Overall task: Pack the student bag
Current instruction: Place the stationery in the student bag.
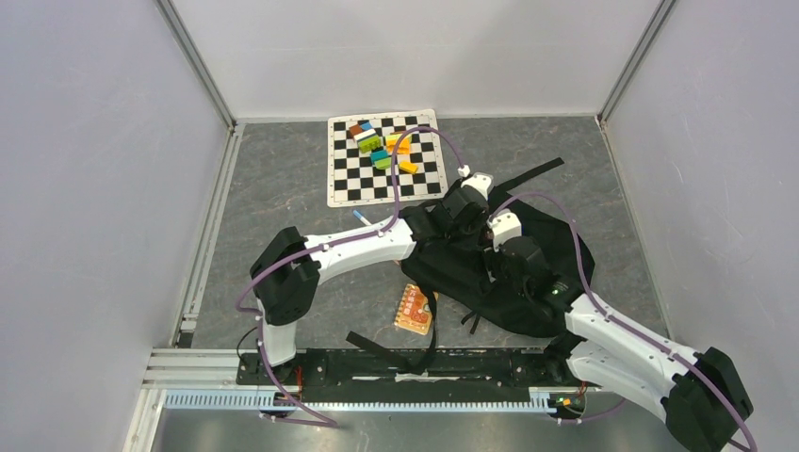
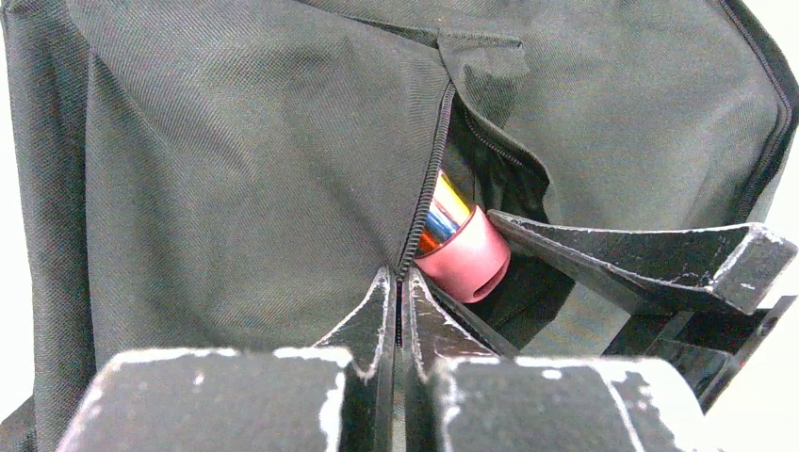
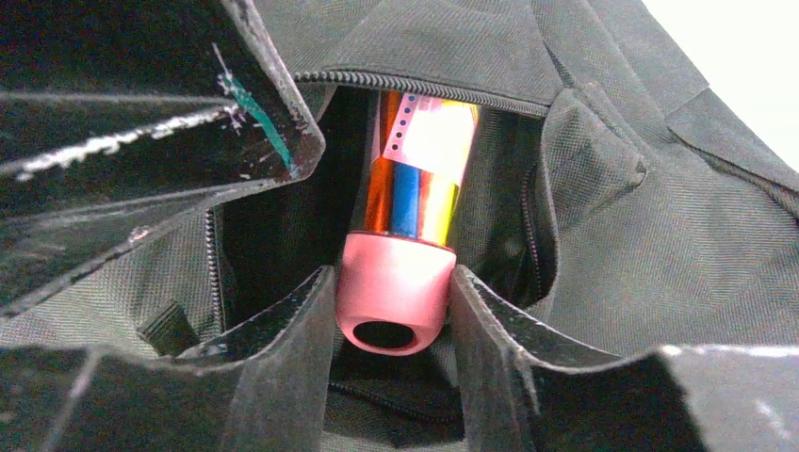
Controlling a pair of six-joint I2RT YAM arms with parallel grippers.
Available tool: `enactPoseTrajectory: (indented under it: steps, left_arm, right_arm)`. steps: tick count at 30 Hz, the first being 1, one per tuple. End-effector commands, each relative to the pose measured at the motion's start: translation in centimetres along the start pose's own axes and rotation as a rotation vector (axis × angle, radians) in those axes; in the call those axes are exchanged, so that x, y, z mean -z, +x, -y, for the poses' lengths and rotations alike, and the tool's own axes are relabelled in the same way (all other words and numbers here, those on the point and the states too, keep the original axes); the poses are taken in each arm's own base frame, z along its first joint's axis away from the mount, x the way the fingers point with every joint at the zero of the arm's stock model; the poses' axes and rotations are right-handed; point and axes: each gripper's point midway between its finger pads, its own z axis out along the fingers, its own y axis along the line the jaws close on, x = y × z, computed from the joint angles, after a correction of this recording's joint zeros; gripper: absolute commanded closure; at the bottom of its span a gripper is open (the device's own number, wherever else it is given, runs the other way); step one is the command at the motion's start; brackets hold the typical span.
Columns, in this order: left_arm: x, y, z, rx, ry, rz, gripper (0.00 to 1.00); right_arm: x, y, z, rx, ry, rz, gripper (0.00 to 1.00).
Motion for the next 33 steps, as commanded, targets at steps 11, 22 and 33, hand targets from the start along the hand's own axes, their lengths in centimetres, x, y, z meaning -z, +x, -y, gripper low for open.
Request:
enactPoseTrajectory:
  steps: [11, 22, 33]
  left_arm:
    - [0.9, -2.2, 1.2, 0.036, 0.048, 0.088, 0.98]
    - [3.4, -4.8, 2.5, 0.035, 0.102, 0.151, 0.24]
    - [10.2, -5.6, 0.0, 0.027, 0.052, 0.221, 0.0]
  right_arm:
    - [-1.9, -4.8, -0.6, 0.006, -0.049, 0.231, 0.74]
    - [-0.5, -6.8, 0.7, 0.035, -0.005, 0.254, 0.4]
    - [4.3, -7.9, 1.1, -0.07, -0.052, 0.259, 0.09]
